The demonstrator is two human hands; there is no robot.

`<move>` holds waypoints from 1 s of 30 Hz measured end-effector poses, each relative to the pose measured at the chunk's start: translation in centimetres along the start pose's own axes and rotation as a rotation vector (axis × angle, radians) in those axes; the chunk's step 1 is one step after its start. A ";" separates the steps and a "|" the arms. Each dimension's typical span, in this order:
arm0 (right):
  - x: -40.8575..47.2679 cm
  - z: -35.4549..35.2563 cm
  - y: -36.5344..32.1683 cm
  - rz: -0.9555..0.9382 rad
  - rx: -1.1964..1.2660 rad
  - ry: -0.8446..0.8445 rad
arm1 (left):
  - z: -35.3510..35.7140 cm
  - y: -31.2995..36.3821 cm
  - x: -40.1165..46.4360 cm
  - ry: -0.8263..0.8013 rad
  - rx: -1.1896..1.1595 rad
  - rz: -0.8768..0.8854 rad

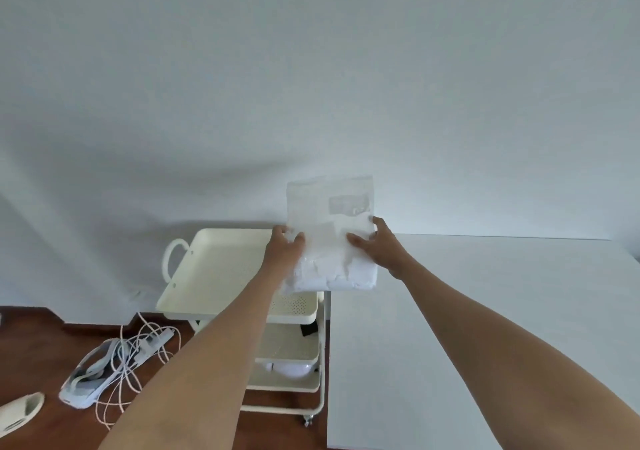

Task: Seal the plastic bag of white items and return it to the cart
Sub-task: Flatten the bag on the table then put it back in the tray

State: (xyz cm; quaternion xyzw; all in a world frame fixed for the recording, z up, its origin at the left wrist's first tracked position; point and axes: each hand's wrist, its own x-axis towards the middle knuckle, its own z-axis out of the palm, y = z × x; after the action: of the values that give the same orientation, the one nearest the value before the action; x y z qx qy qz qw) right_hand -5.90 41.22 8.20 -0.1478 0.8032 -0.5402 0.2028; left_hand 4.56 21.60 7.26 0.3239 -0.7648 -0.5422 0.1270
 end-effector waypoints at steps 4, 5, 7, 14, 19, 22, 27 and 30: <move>2.6 3.8 -2.0 -0.006 -0.009 -0.031 | -3.4 -0.8 3.2 0.014 0.006 0.005; 3.3 4.8 -2.3 -0.002 -0.015 -0.038 | -4.2 -1.2 4.0 0.019 0.009 0.001; 4.9 7.0 -2.9 0.013 -0.028 -0.055 | -5.8 -2.3 5.8 0.031 0.015 -0.019; 9.1 14.8 -1.5 0.096 -0.070 -0.094 | -9.9 -7.6 11.3 -0.024 0.102 -0.106; 11.0 18.9 1.3 0.160 -0.081 -0.114 | -10.9 -12.3 13.9 -0.080 0.136 -0.214; 11.9 20.4 3.4 0.232 -0.110 -0.134 | -10.5 -14.9 15.2 -0.120 0.154 -0.280; 13.1 22.5 7.1 0.358 -0.143 -0.168 | -9.3 -18.9 16.6 -0.174 0.181 -0.372; 13.7 23.6 8.5 0.401 -0.137 -0.181 | -9.1 -20.6 17.4 -0.196 0.204 -0.400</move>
State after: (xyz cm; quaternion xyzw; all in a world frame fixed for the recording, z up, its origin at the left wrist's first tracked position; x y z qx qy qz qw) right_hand -6.58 19.02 -9.85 -0.0464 0.8298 -0.4180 0.3668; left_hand 3.72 -0.39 -10.75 0.4259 -0.7448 -0.5055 -0.0910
